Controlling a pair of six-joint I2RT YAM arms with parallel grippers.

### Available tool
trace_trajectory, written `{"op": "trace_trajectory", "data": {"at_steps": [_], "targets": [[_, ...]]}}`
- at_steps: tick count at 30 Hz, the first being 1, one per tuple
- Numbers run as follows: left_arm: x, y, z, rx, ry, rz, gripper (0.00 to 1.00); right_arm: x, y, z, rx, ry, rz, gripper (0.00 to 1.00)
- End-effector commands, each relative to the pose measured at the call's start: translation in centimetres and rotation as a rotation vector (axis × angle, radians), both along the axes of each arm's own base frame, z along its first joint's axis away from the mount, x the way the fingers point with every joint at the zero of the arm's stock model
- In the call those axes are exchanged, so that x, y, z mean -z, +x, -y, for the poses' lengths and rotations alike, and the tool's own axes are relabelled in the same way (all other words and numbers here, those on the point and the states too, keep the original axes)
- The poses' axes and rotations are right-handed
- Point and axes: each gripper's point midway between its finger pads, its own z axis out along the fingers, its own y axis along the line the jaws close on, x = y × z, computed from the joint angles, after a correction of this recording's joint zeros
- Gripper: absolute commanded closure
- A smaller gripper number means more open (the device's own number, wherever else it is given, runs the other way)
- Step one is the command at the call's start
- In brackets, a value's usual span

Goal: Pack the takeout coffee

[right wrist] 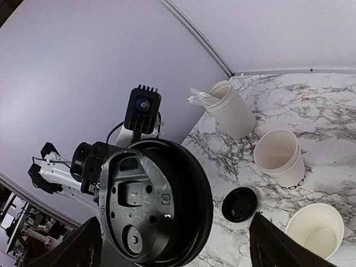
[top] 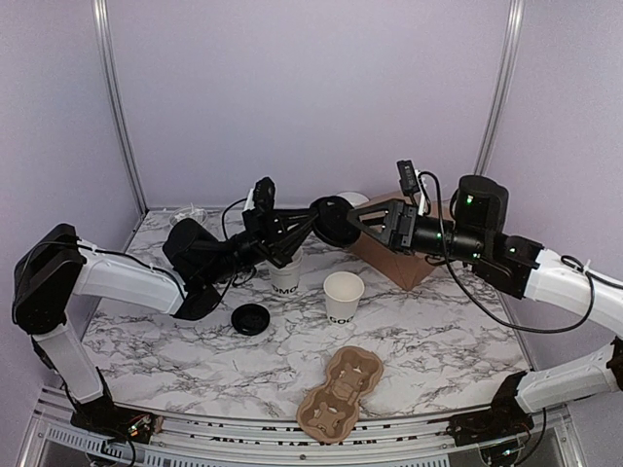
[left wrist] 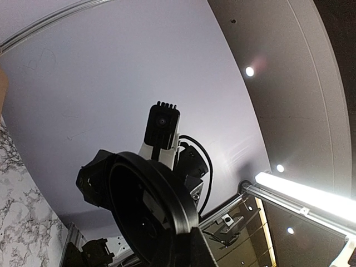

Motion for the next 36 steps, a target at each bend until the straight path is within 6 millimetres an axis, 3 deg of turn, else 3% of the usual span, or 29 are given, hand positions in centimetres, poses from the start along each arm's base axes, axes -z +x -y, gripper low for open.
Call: {"op": "trace_trajectory", "data": {"at_steps": [1,7,14,23,31,36], "targets": [[-3.2,-1.3,-0.8,0.032,-0.111,0.081,0.98,-0.4,0.2,-0.4,-0.035,0.062,-0.04,0.12],[-3.3,-1.4,-0.5,0.04,-0.114,0.083,0.96,-0.9,-0.5,-1.5,-0.136,0.175,-0.085,0.17],[-2.4,-0.8,0.2,0.044,-0.104,0.055,0.95,-3.3,-1.5,-1.5,-0.205,0.317,-0.086,0.28],[-2.2,-0.6,0.3,0.047,-0.114,0.048,0.91,-4.1,-1.6,-1.3,-0.214,0.382,-0.098,0.54],[-1.1,-0.4,0.3,0.028,-0.077,0.025,0.8,-3.7,-1.1,-1.0,-0.184,0.39,-0.12,0.74],[-0.2,-0.1,0.4,0.016,-0.053,0.003,0.69,-3.3,-0.9,-0.8,-0.168,0.397,-0.136,0.79]]}}
